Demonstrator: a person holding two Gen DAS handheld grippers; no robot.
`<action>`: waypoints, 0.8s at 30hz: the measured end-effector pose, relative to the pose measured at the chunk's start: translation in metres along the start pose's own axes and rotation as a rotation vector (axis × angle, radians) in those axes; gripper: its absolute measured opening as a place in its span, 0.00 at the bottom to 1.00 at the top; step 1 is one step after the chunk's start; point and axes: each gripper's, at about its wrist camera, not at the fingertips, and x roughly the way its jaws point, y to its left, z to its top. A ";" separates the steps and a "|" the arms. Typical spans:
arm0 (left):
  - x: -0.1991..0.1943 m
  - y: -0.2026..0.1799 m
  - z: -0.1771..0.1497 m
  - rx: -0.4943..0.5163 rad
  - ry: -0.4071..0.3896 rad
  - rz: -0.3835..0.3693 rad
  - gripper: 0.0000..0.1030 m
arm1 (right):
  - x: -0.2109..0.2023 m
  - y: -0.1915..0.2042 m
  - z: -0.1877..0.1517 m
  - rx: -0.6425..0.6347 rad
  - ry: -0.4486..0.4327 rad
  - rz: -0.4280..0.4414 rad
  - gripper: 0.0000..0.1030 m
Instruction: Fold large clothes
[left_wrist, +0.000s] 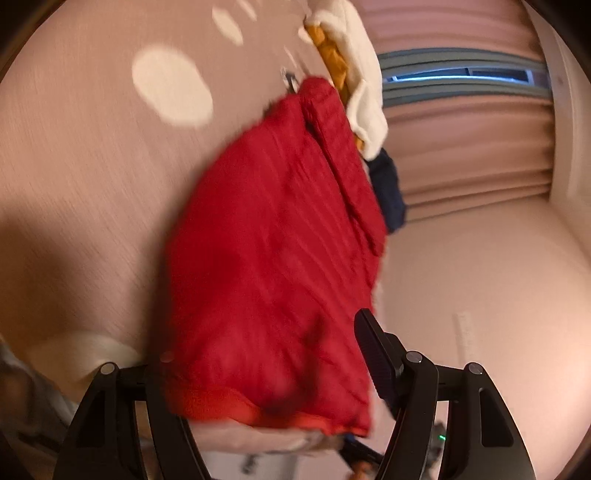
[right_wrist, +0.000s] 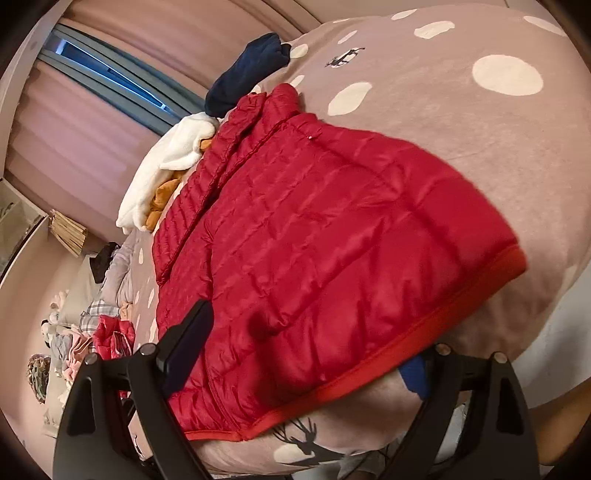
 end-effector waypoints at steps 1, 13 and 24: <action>0.002 0.000 -0.002 -0.008 0.004 -0.008 0.67 | 0.003 0.001 0.000 -0.003 0.003 -0.002 0.88; 0.027 -0.027 -0.006 0.157 -0.077 0.123 0.67 | 0.011 0.003 0.006 -0.043 -0.014 -0.006 0.85; 0.045 -0.029 -0.011 0.287 -0.231 0.335 0.35 | 0.022 -0.005 0.010 -0.121 -0.085 -0.069 0.41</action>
